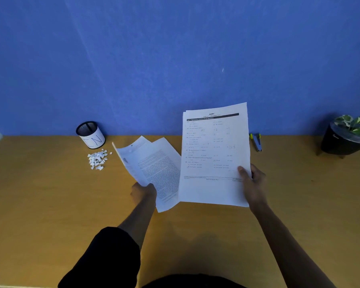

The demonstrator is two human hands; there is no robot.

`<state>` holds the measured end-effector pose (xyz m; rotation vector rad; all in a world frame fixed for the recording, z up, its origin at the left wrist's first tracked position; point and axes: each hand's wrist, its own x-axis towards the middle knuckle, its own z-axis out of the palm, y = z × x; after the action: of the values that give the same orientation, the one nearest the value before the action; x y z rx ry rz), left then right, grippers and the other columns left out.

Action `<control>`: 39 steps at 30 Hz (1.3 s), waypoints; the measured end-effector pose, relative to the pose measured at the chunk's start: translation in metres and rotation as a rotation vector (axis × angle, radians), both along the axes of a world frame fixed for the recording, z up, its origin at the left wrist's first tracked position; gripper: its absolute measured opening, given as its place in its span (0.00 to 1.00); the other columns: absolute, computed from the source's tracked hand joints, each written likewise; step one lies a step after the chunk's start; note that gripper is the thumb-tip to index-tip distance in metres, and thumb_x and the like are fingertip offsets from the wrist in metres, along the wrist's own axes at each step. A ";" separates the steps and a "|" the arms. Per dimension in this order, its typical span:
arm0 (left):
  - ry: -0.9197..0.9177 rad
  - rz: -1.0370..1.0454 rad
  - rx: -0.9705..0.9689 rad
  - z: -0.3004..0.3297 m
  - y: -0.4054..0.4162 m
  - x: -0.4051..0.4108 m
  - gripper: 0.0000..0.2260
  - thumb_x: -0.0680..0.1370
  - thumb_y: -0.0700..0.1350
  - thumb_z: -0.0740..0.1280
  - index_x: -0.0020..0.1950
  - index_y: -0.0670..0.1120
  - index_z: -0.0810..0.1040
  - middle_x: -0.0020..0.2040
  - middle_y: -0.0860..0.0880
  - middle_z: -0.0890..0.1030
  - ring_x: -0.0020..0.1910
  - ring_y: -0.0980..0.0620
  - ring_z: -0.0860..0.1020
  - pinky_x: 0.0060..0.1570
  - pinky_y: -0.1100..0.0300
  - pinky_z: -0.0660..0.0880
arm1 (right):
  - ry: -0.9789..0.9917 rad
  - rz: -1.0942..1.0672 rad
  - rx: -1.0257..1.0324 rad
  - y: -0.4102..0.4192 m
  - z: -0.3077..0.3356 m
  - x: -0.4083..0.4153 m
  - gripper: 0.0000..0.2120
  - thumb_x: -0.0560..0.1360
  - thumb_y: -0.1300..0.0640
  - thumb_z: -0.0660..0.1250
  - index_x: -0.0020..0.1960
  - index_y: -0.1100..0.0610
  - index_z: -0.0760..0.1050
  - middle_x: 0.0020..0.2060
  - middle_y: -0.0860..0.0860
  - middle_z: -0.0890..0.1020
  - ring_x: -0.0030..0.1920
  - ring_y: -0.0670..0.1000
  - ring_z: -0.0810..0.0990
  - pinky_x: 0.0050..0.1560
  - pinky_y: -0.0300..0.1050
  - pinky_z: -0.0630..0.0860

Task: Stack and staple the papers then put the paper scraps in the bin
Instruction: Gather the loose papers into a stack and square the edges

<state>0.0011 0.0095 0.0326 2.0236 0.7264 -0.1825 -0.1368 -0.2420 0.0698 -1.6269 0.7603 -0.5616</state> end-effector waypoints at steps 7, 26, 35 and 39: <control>-0.203 -0.177 0.145 0.016 0.021 0.002 0.14 0.74 0.37 0.62 0.58 0.39 0.75 0.54 0.38 0.81 0.49 0.36 0.79 0.40 0.51 0.76 | -0.006 0.017 -0.015 0.005 0.005 0.000 0.06 0.79 0.58 0.63 0.49 0.54 0.80 0.45 0.50 0.85 0.45 0.53 0.83 0.46 0.50 0.80; -0.390 -0.320 0.733 0.080 0.086 0.012 0.13 0.75 0.33 0.59 0.59 0.38 0.73 0.45 0.33 0.81 0.42 0.31 0.79 0.35 0.51 0.68 | -0.069 0.081 0.001 0.028 0.021 0.006 0.06 0.80 0.59 0.64 0.51 0.57 0.80 0.44 0.46 0.84 0.43 0.43 0.82 0.37 0.30 0.76; -0.406 -0.348 0.939 0.105 0.106 0.019 0.13 0.72 0.30 0.62 0.56 0.37 0.75 0.44 0.35 0.82 0.41 0.32 0.81 0.35 0.53 0.69 | -0.078 0.097 0.015 0.034 0.026 0.003 0.05 0.80 0.59 0.64 0.51 0.56 0.79 0.43 0.44 0.83 0.37 0.33 0.81 0.34 0.26 0.74; -0.401 -0.324 0.943 0.115 0.113 0.023 0.10 0.72 0.31 0.63 0.52 0.37 0.75 0.42 0.35 0.82 0.39 0.33 0.81 0.35 0.54 0.70 | -0.075 0.103 0.010 0.037 0.029 0.001 0.06 0.80 0.59 0.64 0.52 0.55 0.79 0.44 0.42 0.83 0.40 0.36 0.82 0.35 0.26 0.74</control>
<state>0.0243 0.1225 0.1473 2.9385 0.2110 0.4608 -0.1357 -0.2050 0.0991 -1.6171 0.6189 -0.5409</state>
